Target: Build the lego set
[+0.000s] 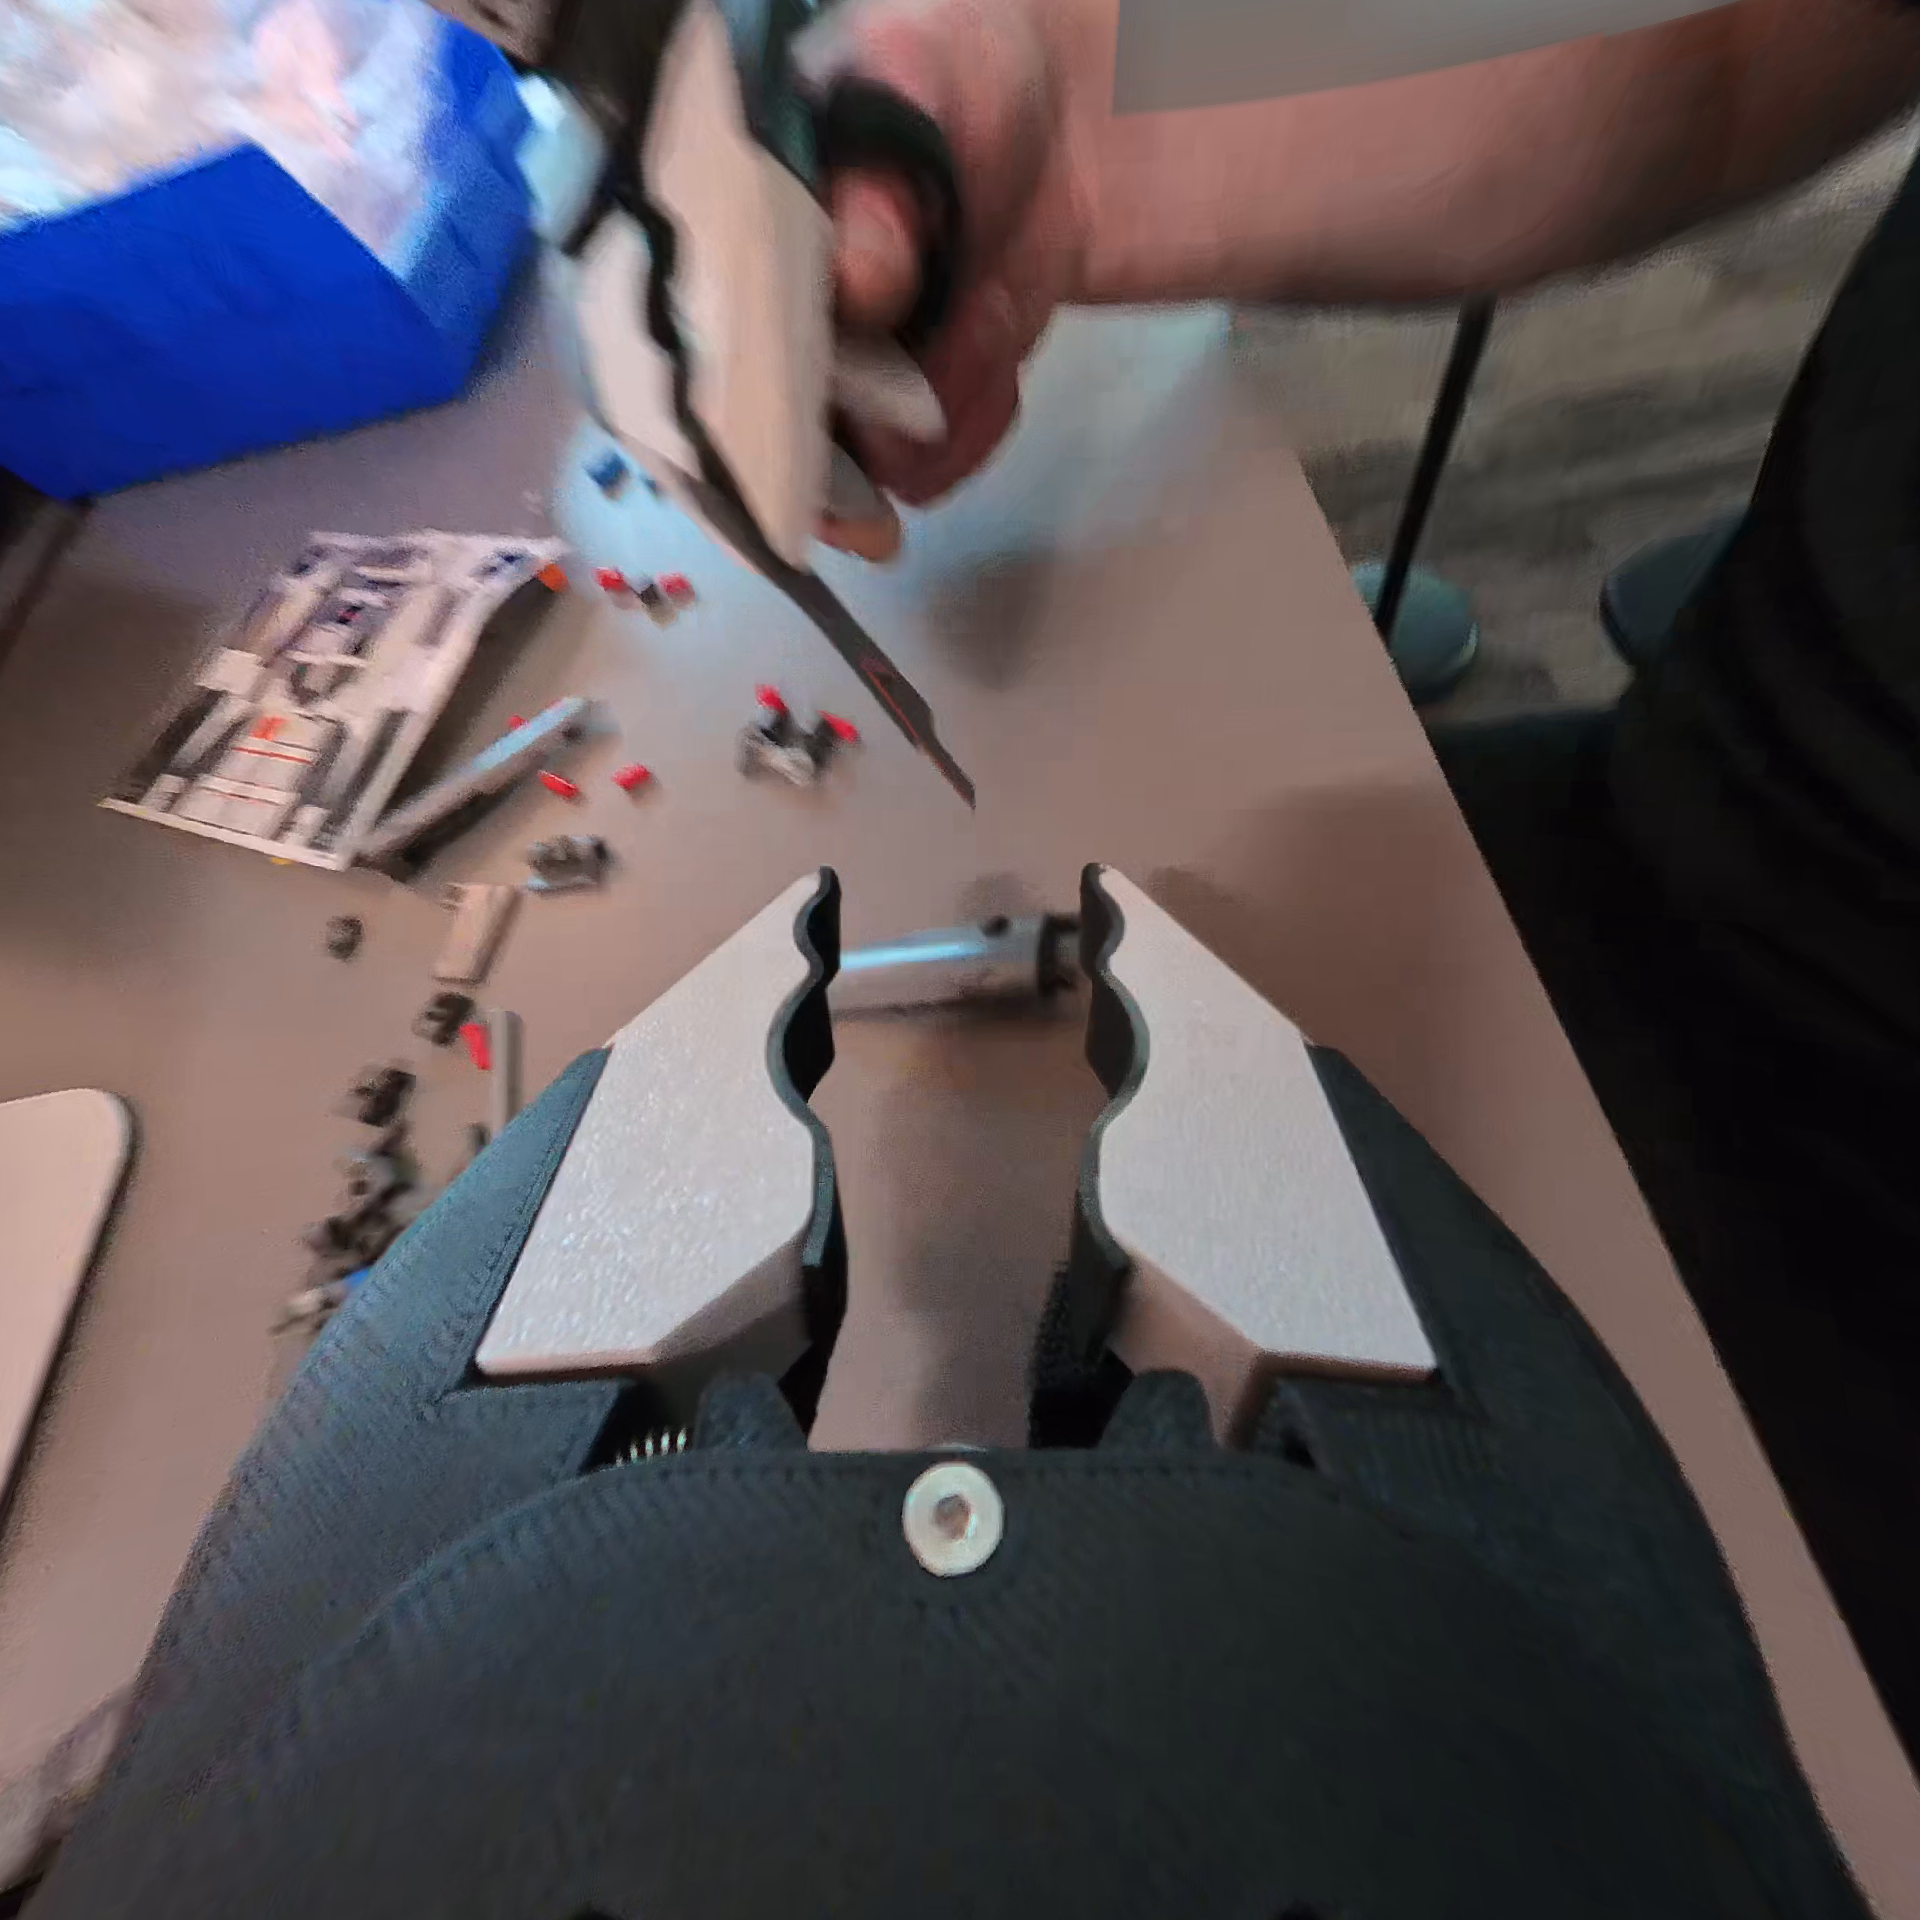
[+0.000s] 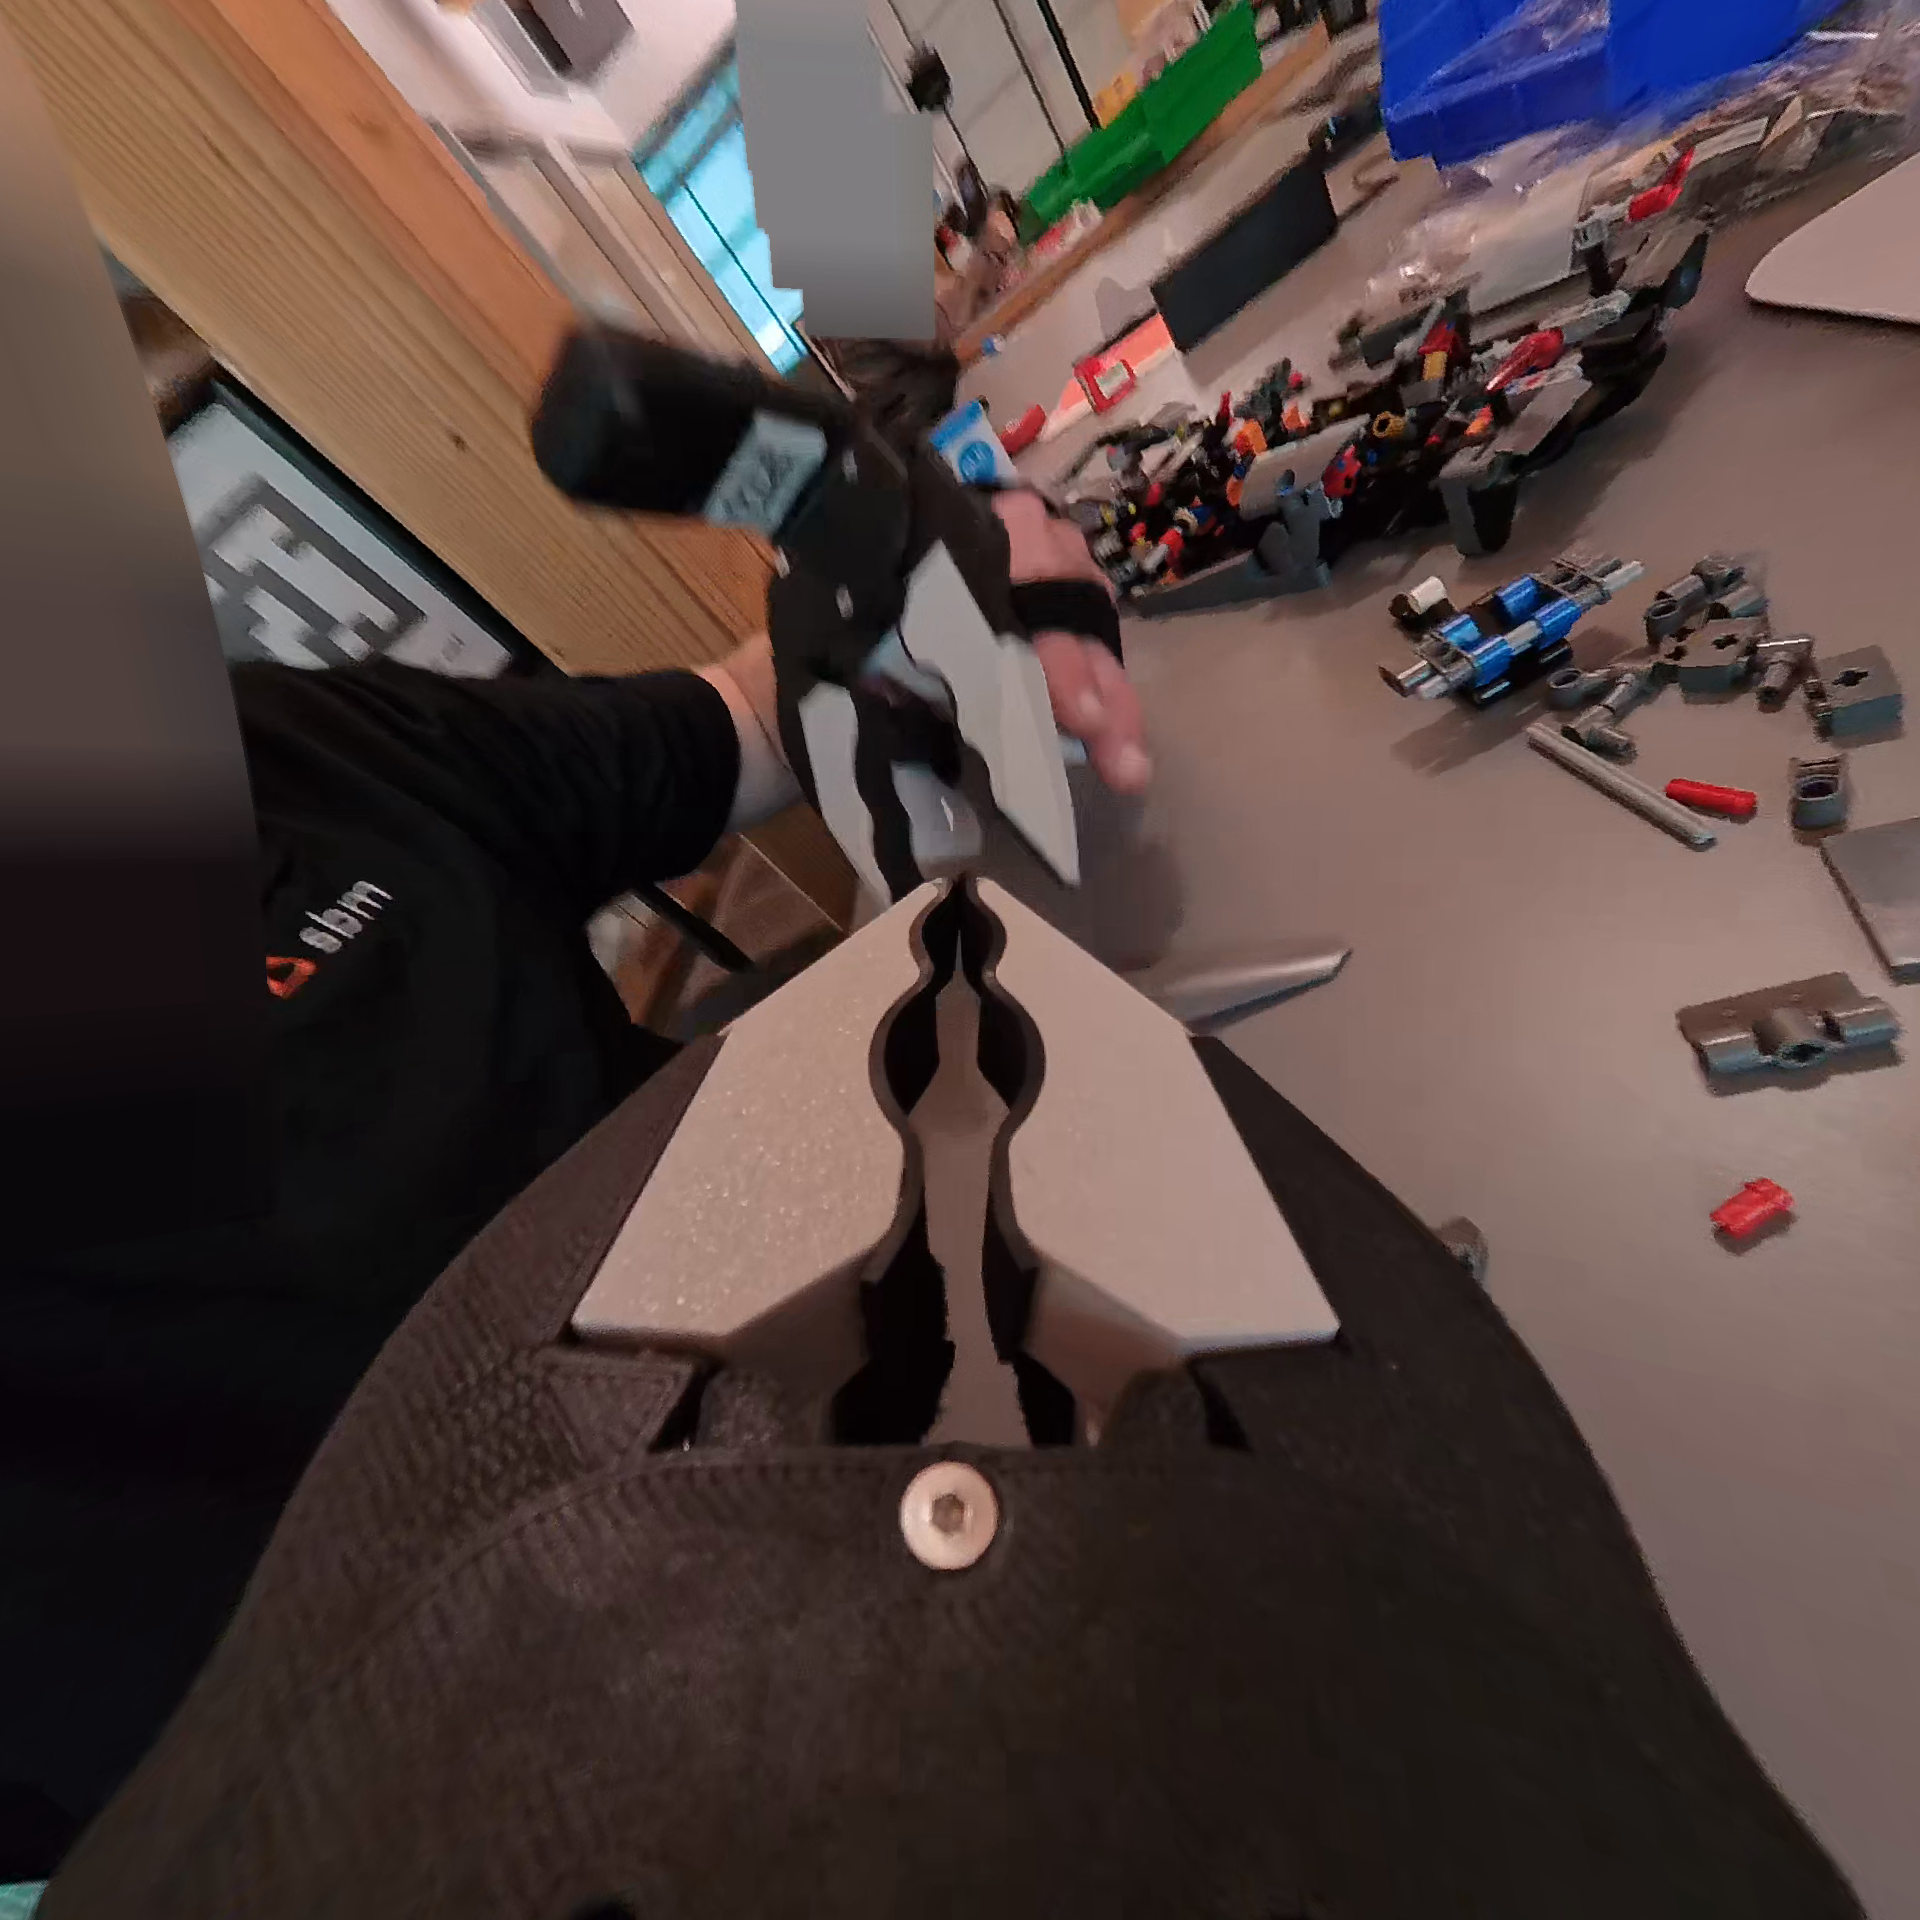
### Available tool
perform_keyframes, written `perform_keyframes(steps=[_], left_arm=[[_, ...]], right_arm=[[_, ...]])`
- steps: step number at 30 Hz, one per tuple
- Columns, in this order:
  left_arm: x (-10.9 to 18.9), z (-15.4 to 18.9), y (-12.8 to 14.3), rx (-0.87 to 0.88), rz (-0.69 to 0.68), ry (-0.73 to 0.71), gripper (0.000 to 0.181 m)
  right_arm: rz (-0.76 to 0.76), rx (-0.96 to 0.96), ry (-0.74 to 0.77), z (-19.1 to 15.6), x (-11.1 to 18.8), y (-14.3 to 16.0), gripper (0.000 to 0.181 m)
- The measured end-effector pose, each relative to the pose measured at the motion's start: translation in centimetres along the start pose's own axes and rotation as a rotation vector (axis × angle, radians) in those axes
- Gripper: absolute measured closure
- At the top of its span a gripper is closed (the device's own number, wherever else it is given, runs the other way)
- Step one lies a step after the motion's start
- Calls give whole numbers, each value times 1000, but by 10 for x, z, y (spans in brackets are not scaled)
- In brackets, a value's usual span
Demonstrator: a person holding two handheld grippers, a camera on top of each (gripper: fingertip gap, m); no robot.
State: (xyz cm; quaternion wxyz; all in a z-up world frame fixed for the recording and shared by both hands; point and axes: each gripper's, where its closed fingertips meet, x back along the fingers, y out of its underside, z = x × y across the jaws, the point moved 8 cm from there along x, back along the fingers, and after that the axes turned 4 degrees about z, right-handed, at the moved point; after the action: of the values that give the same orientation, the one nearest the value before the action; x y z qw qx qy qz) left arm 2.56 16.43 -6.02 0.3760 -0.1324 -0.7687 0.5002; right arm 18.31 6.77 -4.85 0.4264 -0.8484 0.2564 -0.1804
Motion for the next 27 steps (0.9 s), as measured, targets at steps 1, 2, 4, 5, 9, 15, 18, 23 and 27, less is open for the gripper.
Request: perform_keyframes(steps=[1, 2, 4, 5, 9, 15, 18, 23, 27], left_arm=[[6, -7, -9, 16, 46, -34, 142], [12, -13, -19, 30, 87, -78, 148], [19, -20, -36, 48, 143, -101, 157], [19, -23, -43, 56, 149, -116, 162], [11, -23, -56, -19, 74, -137, 169], [-1, -22, -55, -27, 25, -125, 168], [-1, -22, -57, -8, 41, -105, 171], [-2, -23, -56, -9, 27, -93, 177], [-5, -23, -55, -10, 20, -80, 181]], right_arm=[[-29, 32, 19, -3, -1, -1, 181], [-58, 65, 42, -7, -2, -2, 181], [-133, 150, 105, -13, -6, -4, 181], [-165, 184, 128, -16, -8, -5, 181], [-252, 302, 233, -24, -14, -10, 181], [-291, 365, 275, -32, -19, -14, 181], [-293, 371, 283, -32, -21, -13, 181], [-290, 377, 285, -33, -22, -13, 181], [-286, 378, 283, -32, -22, -14, 181]])
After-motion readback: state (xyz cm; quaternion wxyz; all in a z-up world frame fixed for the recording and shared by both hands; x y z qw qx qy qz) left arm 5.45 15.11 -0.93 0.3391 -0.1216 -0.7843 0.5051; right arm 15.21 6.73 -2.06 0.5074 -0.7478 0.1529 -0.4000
